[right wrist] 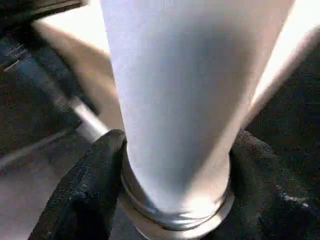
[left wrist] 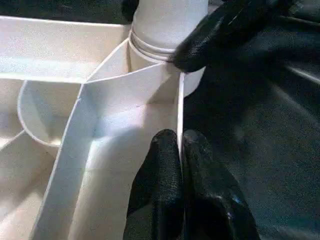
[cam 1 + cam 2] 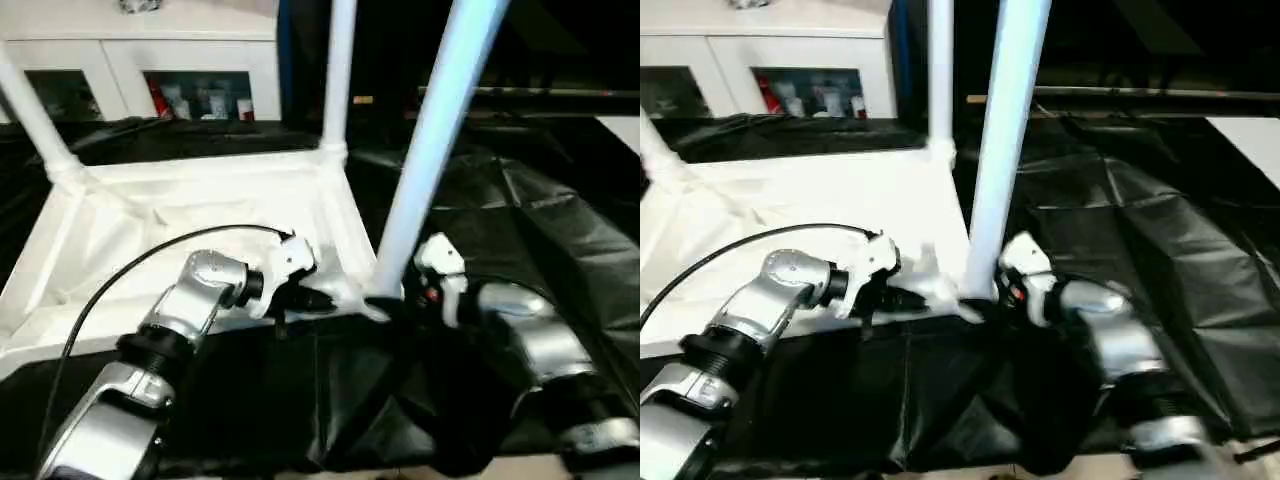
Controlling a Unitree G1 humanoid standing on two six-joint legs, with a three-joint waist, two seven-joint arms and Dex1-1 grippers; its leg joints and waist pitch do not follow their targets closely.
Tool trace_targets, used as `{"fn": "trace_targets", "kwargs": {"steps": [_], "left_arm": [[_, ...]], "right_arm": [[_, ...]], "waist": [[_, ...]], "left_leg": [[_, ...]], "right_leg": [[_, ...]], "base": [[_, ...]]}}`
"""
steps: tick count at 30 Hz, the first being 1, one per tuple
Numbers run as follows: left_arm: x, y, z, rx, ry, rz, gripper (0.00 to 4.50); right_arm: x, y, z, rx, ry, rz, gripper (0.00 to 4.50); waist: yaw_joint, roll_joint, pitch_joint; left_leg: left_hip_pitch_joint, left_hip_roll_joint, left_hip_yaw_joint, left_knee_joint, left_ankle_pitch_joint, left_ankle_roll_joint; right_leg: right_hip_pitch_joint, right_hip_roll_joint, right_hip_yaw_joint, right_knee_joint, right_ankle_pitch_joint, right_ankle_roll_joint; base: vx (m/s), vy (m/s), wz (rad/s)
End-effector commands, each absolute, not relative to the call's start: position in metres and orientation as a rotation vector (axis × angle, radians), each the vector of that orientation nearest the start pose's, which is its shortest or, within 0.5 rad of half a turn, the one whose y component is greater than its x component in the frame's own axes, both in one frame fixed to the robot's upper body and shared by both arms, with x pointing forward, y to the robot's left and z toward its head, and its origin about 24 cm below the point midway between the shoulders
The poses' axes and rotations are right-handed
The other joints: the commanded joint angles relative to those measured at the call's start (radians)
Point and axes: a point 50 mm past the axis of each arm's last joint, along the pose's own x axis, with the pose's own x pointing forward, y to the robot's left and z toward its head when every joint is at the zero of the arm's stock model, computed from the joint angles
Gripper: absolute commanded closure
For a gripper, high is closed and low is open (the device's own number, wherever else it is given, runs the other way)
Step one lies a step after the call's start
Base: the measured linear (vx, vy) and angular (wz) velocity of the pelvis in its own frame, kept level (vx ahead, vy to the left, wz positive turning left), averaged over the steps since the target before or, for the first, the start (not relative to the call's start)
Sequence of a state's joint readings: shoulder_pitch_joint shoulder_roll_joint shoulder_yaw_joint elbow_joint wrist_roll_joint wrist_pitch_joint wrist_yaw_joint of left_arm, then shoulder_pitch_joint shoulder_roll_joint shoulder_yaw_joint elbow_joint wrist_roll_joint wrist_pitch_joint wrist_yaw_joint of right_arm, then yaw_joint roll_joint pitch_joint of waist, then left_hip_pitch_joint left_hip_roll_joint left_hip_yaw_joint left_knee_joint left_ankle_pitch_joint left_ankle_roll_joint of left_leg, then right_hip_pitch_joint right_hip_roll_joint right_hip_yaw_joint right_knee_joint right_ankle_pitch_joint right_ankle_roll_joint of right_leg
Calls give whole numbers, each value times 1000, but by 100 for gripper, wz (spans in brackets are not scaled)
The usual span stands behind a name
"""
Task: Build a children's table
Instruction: Rotate leg to tighten
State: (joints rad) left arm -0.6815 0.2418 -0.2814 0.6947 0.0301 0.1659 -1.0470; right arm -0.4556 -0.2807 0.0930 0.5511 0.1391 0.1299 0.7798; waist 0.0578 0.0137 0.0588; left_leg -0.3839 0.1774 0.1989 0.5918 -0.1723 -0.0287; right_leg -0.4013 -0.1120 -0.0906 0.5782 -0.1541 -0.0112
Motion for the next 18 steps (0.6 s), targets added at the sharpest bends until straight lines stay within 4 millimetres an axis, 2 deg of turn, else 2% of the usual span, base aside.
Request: {"fn": "trace_targets", "kwargs": {"steps": [1,4,7,8,9,11,15,16,17,18], "left_arm": [[336,89,55,324,405,-1188,450],[333,85,55,323,391,-1232,450],[332,84,54,329,384,-1243,450],[332,84,54,331,382,-1243,450],[332,84,54,330,376,-1243,450],[332,84,52,333,365,-1235,450],[331,83,51,343,356,-1243,450],[330,82,51,326,341,-1244,450],[331,82,52,326,328,-1235,450],[331,82,52,320,312,-1219,450]], "right_arm": [[316,-147,21,-16,368,725,177],[311,-136,22,-2,340,731,178],[308,-132,23,14,318,763,178],[307,-131,23,24,316,766,122],[308,-133,25,39,304,754,108],[313,-139,30,-2,276,699,102],[314,-146,36,-29,256,671,71],[310,-156,46,-23,227,697,71],[305,-162,50,-16,218,723,71],[298,-169,56,-12,210,761,71]], "waist": [[-4,-7,-67],[-8,-1,-67],[-8,-5,-68],[-7,-4,-69],[-7,-4,-69],[-8,-6,-69],[-7,-7,-67],[-5,-15,-66],[-1,-14,-67],[9,-23,-66]], "left_leg": [[27,53,-30,-80,-345,-8],[27,53,-32,-83,-369,-11],[26,52,-31,-83,-370,-6],[26,53,-31,-83,-363,-3],[26,53,-31,-83,-363,-3],[23,54,-30,-83,-352,2],[27,52,-28,-82,-356,2],[26,53,-29,-82,-354,8],[27,54,-28,-82,-347,12],[30,57,-25,-80,-326,33]], "right_leg": [[37,-52,43,-78,-407,-183],[35,-50,43,-83,-421,-163],[36,-51,45,-82,-406,-162],[36,-51,45,-82,-399,-163],[36,-51,45,-82,-399,-163],[37,-51,45,-78,-372,-174],[34,-51,45,-81,-400,-169],[36,-53,45,-83,-429,-155],[37,-52,46,-84,-429,-148],[36,-52,50,-84,-417,-137]], "base": [[0,0,0],[0,0,0],[0,0,0],[0,0,0],[0,0,0],[0,0,0],[0,0,0],[0,0,0],[0,0,0],[0,0,0]]}}
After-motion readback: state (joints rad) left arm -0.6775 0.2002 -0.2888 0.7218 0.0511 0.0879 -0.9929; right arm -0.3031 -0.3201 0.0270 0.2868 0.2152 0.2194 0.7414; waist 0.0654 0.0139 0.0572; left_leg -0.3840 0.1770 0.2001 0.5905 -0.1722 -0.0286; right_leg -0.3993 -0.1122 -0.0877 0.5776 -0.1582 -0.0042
